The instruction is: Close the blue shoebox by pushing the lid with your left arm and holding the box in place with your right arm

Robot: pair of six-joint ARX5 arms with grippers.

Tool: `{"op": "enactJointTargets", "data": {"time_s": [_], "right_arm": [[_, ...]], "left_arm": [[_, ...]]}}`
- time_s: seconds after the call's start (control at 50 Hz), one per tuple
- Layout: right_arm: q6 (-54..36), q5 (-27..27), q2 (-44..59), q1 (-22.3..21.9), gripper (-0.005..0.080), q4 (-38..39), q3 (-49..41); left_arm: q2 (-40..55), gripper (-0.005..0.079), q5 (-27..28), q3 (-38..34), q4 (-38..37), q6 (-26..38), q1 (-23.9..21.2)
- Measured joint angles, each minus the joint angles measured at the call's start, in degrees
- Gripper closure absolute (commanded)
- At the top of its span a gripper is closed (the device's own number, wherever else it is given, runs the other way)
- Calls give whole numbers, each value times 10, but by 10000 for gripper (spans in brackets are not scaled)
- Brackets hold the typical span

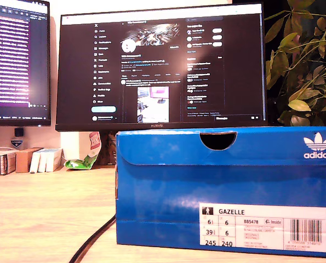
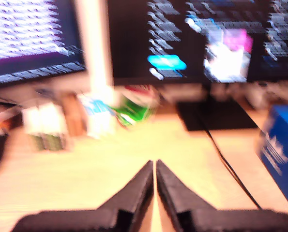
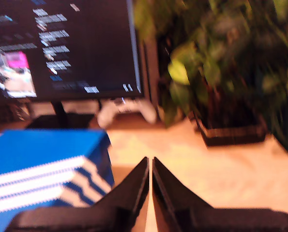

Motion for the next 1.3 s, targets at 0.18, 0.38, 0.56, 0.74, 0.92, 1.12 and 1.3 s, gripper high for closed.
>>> {"op": "enactJointTargets", "data": {"time_s": [0.18,0.38,0.56,0.74,0.92,1.12,1.3], "right_arm": [[10,4,-44,1,762,-21,0],[10,28,-66,17,762,-30,-6],[10,41,-102,30,762,-54,-42],[7,49,-108,31,762,-56,-46],[-2,59,-108,35,762,-55,-57],[-2,71,-108,35,762,-75,-80],[-16,75,-108,38,762,-71,-81]], "left_arm": [[-59,731,-16,-42,2,-27,0],[-106,731,-16,-90,-3,-29,0],[-158,731,-16,-123,-18,-28,0],[-159,731,-18,-129,-26,-14,0],[-159,731,-18,-140,-27,-6,0],[-159,731,-18,-157,-47,-3,0],[-159,731,-18,-157,-47,8,0]]}}
